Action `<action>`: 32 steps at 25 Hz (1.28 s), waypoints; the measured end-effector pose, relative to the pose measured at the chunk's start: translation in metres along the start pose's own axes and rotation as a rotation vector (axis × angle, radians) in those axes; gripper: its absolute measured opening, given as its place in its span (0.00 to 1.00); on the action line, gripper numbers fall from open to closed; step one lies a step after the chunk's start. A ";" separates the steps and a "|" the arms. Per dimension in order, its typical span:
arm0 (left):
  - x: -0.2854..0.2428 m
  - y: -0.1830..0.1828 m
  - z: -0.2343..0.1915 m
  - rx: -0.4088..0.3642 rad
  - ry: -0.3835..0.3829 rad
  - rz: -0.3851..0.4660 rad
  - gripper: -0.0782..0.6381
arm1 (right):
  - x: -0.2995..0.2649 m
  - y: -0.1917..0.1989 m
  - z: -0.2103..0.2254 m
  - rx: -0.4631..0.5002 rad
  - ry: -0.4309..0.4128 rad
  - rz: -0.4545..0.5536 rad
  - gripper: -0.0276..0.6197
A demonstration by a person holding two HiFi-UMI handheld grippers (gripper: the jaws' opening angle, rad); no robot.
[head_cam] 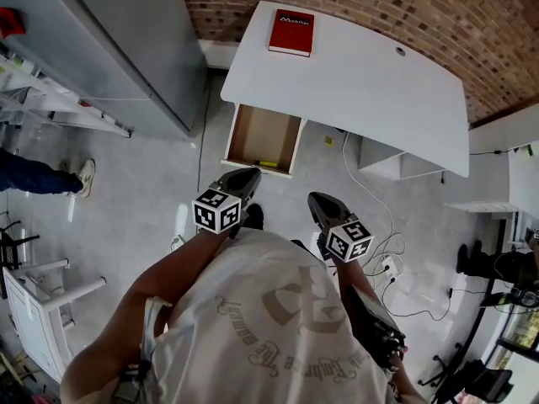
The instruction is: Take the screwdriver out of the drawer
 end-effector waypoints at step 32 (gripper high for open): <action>0.018 -0.010 -0.091 0.027 -0.113 0.060 0.12 | -0.116 -0.045 0.017 0.149 -0.036 -0.154 0.05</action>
Point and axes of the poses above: the fingertips, and each gripper's own axes: x backward along the fingers, z to its right, y out of its underside, the point moved 8 cm from there along x, backward along the fingers, and after that the axes turned 1 degree about x, right-handed, at the moved point
